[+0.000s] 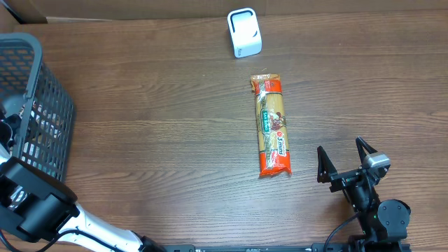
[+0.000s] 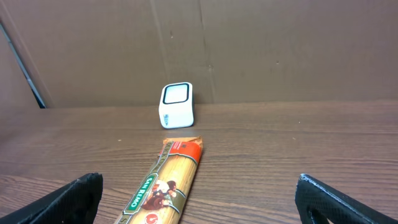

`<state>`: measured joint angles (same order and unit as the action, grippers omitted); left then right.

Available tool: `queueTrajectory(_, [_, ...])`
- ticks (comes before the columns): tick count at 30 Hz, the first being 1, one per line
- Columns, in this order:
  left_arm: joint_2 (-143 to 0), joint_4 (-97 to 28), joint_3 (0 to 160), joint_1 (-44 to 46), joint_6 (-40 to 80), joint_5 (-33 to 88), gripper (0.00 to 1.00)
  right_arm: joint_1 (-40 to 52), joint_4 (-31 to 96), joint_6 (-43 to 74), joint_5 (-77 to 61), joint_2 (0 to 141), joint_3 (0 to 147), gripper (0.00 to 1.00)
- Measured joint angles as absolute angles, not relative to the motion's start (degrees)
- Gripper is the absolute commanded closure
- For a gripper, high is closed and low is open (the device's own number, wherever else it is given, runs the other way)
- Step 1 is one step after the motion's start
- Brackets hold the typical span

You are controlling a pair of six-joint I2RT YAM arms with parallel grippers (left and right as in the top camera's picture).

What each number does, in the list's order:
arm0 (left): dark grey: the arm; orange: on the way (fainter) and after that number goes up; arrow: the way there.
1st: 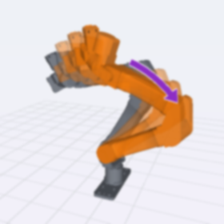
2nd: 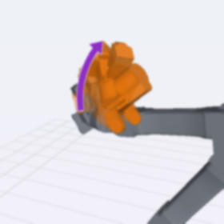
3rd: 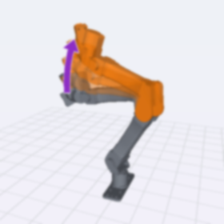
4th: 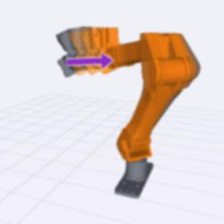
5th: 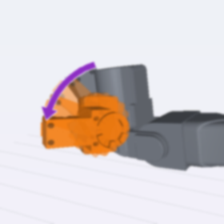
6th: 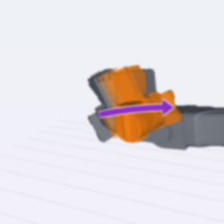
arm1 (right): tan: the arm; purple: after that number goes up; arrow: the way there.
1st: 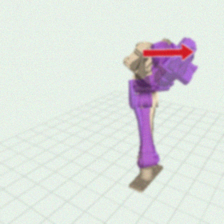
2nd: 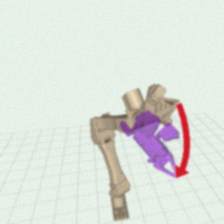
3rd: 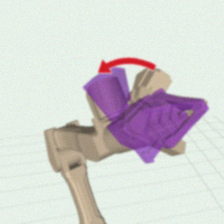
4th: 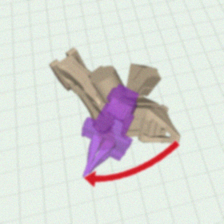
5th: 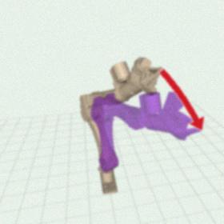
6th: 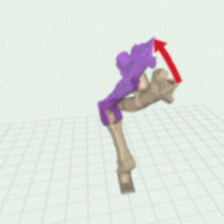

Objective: Scan the item barcode
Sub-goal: 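Return the left gripper to the basket and grasp the white tube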

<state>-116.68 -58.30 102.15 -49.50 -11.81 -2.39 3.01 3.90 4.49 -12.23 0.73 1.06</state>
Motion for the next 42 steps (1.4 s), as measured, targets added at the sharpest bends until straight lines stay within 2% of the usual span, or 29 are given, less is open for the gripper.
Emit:
queueTrajectory(7, [-116.7, -59.0, 98.6, -49.5, -15.7, -3.4, 0.00, 3.0, 3.9, 4.5, -12.2, 0.7, 1.1, 0.00])
queueTrajectory(14, [-116.7, -54.4, 92.8, -49.9, -16.8, -6.3, 0.00, 3.0, 3.9, 4.5, -12.2, 0.7, 1.1, 0.00])
queueTrajectory(17, [-116.7, -51.5, 90.9, -49.9, -17.0, -6.7, 0.04, 3.0, 3.9, 4.5, -12.2, 0.7, 1.1, 0.00])
queueTrajectory(20, [-116.7, -47.0, 88.1, -49.9, -17.0, -6.7, 0.17, 3.0, 3.9, 4.5, -12.2, 0.7, 1.1, 0.00])
queueTrajectory(22, [-116.7, -45.0, 87.1, -49.9, -17.5, -6.7, 0.22, 3.0, 3.9, 4.5, -12.2, 0.7, 1.1, 0.00])
queueTrajectory(23, [-116.7, -44.5, 86.9, -49.9, -17.7, -6.7, 0.29, 3.0, 3.9, 4.5, -12.2, 0.7, 1.1, 0.00])
queueTrajectory(24, [-116.7, -44.0, 86.7, -49.9, -17.9, -6.7, 0.41, 3.0, 3.9, 4.5, -12.2, 0.7, 1.1, 0.00])
queueTrajectory(25, [-116.7, -43.7, 86.7, -49.9, -18.2, -6.7, 0.59, 3.0, 3.9, 4.5, -12.2, 0.7, 1.1, 0.00])
queueTrajectory(26, [-116.7, -43.4, 86.7, -49.9, -18.3, -6.6, 0.85, 3.0, 3.9, 4.5, -12.2, 0.7, 1.1, 0.00])
queueTrajectory(27, [-116.7, -42.4, 86.6, -49.9, -18.5, -6.7, 0.93, 3.0, 3.9, 4.5, -12.2, 0.7, 1.1, 0.00])
queueTrajectory(28, [-116.6, -42.0, 86.6, -49.9, -18.3, -6.7, 0.96, 3.0, 3.9, 4.5, -12.2, 0.7, 1.1, 0.00])
queueTrajectory(36, [-116.4, -46.4, 89.2, -49.2, -18.0, -7.3, 0.96, 3.0, 3.9, 4.5, -12.2, 0.7, 1.1, 0.00])
queueTrajectory(42, [-117.3, -56.9, 105.5, -48.0, -14.9, -5.3, 0.96, 3.0, 3.9, 4.5, -12.2, 0.7, 1.1, 0.00])
